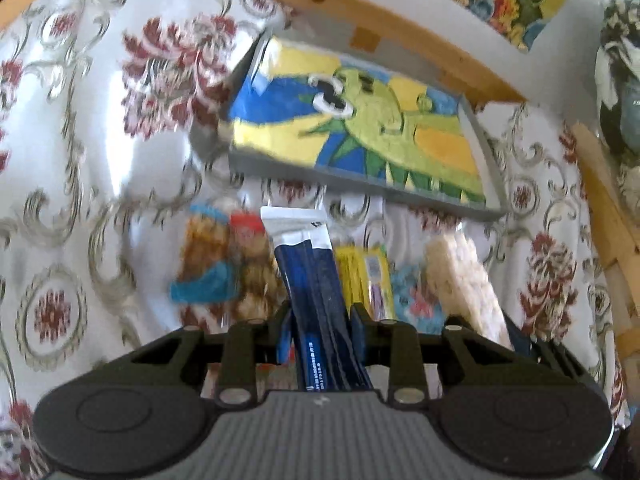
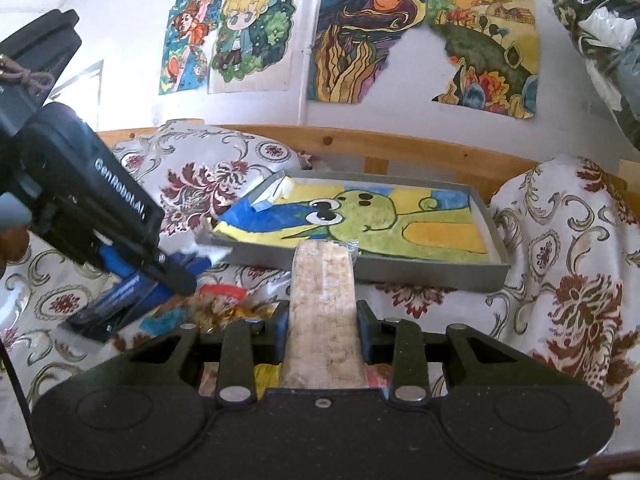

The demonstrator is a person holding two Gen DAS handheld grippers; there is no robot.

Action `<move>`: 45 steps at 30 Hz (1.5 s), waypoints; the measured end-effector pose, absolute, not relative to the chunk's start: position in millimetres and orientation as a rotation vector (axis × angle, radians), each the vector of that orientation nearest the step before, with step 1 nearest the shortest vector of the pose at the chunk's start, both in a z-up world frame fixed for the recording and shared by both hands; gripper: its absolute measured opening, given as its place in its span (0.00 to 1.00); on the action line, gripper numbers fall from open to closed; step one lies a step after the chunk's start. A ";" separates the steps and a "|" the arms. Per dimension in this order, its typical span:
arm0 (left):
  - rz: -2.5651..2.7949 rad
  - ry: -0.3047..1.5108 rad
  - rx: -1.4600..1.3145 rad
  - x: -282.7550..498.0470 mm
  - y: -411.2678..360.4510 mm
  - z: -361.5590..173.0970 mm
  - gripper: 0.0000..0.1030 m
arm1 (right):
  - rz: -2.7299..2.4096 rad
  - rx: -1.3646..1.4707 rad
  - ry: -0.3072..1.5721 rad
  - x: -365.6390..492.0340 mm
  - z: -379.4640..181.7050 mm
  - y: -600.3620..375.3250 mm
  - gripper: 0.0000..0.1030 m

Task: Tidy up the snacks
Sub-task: 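Carry rice cracker bar and navy packet into the grey tray, release both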

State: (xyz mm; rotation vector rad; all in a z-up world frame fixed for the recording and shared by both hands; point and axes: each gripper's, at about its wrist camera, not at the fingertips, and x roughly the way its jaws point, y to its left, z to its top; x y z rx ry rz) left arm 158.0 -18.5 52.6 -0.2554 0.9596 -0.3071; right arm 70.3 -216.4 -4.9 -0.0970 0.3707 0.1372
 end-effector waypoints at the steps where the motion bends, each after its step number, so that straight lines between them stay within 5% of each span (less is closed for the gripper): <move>1: -0.314 0.940 -0.250 162.1 -18.7 54.2 0.32 | 0.135 -0.100 0.369 75.3 -4.0 -216.5 0.33; 13: -0.301 0.689 -0.200 263.0 -11.7 67.6 0.32 | 0.161 -0.054 0.288 203.0 13.2 -196.4 0.34; 27: -0.323 0.691 -0.185 358.5 -14.0 27.0 0.32 | 0.102 0.030 0.361 304.1 -18.5 -190.9 0.34; 45: -0.340 0.715 -0.134 375.4 -32.1 -1.2 0.34 | 0.086 0.019 0.404 321.8 -36.1 -196.6 0.37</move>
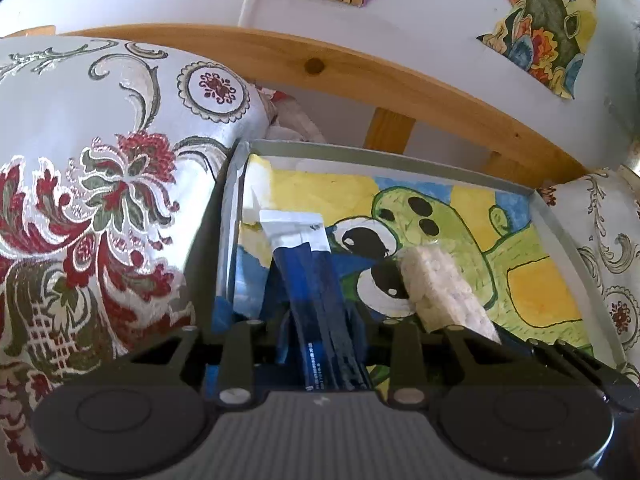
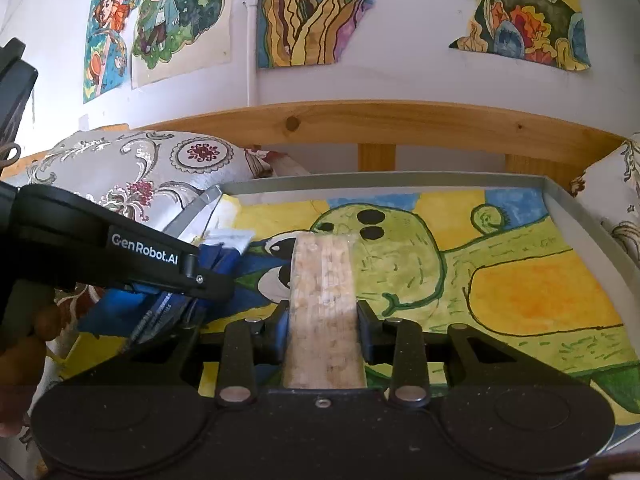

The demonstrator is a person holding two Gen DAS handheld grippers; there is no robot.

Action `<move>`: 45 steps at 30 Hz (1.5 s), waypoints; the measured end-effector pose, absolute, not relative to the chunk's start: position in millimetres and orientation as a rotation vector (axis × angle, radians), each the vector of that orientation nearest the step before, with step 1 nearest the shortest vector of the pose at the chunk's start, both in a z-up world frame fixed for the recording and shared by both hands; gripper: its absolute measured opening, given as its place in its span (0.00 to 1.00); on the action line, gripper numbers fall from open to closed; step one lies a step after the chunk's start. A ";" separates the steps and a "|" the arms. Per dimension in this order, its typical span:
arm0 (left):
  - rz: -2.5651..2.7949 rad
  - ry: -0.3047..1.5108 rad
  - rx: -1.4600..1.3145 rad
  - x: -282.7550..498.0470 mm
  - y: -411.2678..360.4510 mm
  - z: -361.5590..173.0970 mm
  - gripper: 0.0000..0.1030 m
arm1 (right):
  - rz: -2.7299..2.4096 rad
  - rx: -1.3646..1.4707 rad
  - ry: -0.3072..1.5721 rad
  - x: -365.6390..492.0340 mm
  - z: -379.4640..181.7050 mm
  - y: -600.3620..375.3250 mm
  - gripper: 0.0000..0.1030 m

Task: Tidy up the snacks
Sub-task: 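Carry rice cracker bar and navy packet into the grey tray, release both, then lift both tools back from the tray toward the remaining snacks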

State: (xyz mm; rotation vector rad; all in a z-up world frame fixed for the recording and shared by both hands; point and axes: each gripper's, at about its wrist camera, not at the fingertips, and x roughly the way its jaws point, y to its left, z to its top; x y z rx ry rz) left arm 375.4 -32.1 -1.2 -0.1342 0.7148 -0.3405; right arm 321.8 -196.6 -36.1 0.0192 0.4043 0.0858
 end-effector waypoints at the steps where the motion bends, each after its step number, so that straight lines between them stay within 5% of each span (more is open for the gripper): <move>1: -0.341 0.713 -0.132 375.1 -32.6 -1.4 0.35 | 0.091 0.022 0.401 321.2 -36.0 -197.3 0.38; 6: -0.331 0.701 -0.155 372.9 -31.7 1.5 0.60 | 0.080 0.001 0.384 317.0 -32.7 -197.1 0.49; 21: -0.277 0.599 -0.207 335.9 -22.4 29.0 0.95 | 0.032 -0.015 0.287 276.6 2.4 -219.4 0.95; 45: -0.232 0.546 -0.140 193.1 -12.6 46.6 0.99 | 0.008 -0.046 0.223 132.8 37.1 -246.0 0.99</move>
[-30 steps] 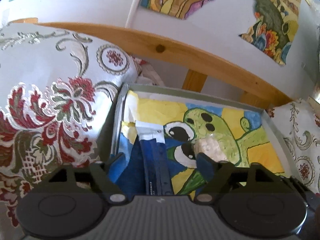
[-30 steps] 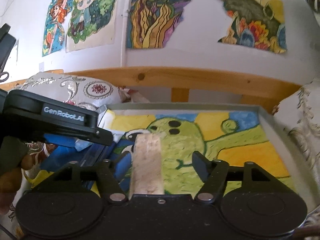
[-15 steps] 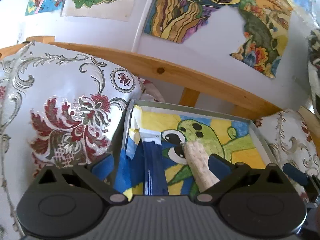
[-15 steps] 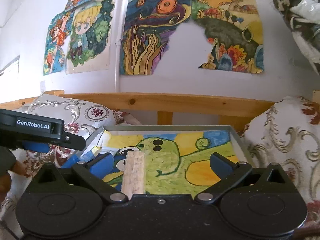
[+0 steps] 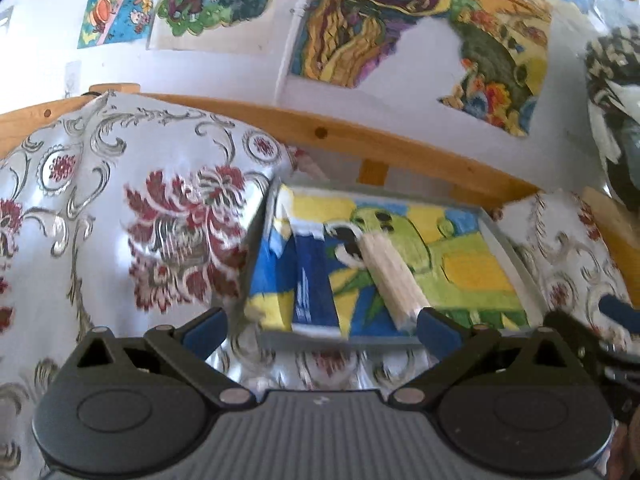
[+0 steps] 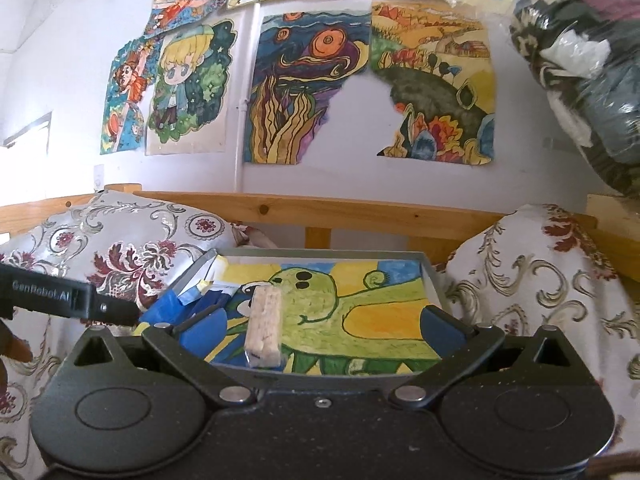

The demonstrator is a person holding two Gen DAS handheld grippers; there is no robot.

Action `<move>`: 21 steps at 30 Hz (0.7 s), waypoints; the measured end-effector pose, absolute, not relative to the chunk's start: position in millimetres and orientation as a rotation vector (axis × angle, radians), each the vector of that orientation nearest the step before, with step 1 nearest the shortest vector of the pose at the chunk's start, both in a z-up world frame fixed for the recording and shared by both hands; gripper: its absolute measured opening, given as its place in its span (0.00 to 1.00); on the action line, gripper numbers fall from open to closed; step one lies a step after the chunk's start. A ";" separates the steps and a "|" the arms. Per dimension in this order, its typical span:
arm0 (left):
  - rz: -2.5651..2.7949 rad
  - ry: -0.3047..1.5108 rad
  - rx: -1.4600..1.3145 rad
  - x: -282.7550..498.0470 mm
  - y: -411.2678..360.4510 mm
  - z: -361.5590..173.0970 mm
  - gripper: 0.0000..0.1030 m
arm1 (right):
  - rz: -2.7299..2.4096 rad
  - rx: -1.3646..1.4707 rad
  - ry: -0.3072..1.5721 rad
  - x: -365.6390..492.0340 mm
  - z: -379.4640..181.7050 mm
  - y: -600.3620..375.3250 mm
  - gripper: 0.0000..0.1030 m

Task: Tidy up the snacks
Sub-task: 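Lift both tools back from the tray toward the remaining snacks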

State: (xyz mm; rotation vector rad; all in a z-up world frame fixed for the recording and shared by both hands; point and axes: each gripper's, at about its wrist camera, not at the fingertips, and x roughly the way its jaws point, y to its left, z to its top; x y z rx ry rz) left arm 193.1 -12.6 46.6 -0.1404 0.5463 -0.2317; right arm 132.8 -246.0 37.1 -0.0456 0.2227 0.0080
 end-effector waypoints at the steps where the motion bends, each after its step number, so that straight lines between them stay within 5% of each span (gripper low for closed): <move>1: -0.235 0.548 -0.132 187.3 -13.5 46.0 0.99 | 0.007 -0.046 0.223 128.3 37.1 -245.7 0.99; 21: -0.196 0.571 -0.101 89.5 -7.5 17.6 1.00 | -0.073 -0.016 0.323 33.3 20.8 -244.2 0.99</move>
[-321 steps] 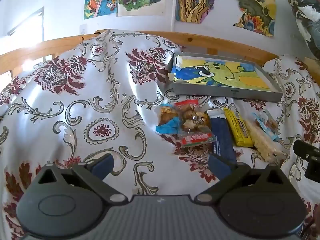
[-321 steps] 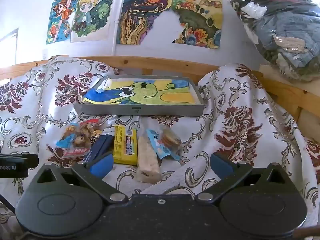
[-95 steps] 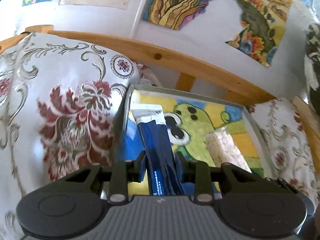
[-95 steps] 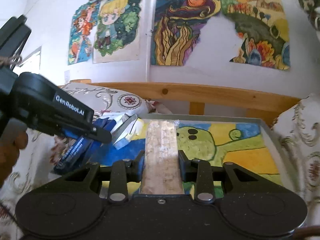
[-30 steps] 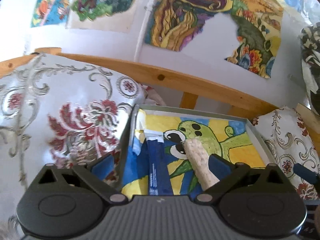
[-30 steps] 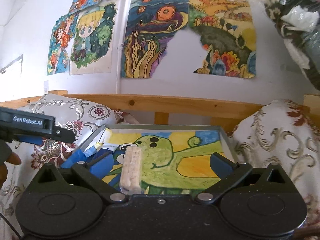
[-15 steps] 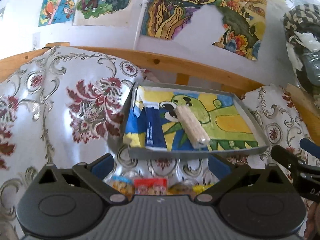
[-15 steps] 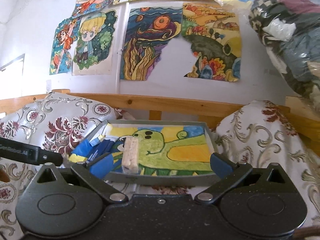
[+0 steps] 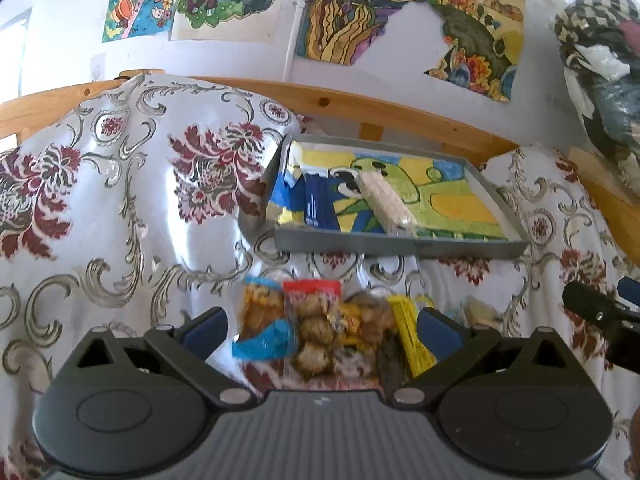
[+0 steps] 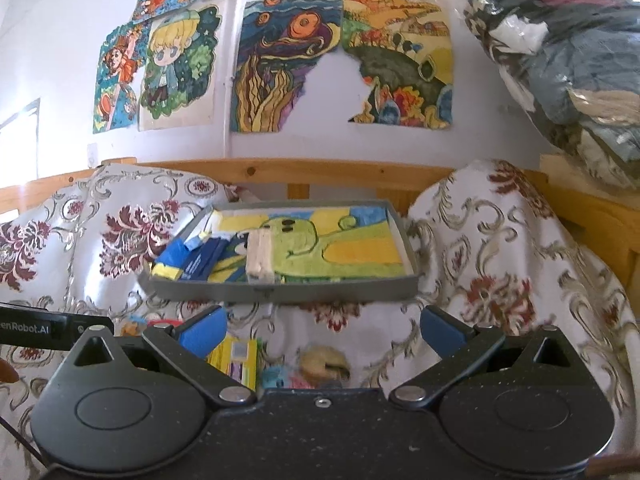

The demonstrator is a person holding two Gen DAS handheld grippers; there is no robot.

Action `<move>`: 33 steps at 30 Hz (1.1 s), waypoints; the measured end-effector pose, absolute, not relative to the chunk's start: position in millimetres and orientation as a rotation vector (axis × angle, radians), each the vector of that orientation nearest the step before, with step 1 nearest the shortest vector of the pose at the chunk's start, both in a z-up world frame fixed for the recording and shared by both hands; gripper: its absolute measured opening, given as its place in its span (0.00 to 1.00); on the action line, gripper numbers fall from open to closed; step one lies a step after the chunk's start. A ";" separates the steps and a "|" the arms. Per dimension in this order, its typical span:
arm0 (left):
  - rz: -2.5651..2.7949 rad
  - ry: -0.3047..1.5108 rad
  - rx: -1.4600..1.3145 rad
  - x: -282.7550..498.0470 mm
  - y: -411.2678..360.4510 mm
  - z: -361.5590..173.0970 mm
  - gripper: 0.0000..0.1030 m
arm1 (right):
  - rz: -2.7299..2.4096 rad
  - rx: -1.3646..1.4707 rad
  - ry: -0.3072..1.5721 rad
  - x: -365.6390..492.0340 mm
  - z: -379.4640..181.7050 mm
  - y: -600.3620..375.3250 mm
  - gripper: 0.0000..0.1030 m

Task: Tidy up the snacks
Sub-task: 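Lift both tools back from the tray toward the remaining snacks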

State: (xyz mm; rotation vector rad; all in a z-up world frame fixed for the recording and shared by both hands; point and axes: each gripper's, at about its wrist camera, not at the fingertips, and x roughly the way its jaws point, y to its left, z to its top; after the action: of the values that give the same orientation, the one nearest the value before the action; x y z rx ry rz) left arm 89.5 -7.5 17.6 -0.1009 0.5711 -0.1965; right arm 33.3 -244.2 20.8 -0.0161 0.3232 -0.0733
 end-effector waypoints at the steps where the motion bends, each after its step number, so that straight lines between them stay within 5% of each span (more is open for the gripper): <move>1: -0.198 0.576 -0.100 86.8 -7.7 16.4 1.00 | -0.077 -0.016 0.333 30.0 20.4 -243.8 0.99; 33: -0.209 0.676 0.048 53.0 -6.1 -12.9 1.00 | -0.024 -0.061 0.575 17.2 -15.8 -210.5 0.99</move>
State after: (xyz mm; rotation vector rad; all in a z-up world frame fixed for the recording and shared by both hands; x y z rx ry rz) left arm 53.0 -6.1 -12.9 0.0480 0.6760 -0.2092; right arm 17.2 -210.5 -15.8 -0.0605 0.5748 -0.0238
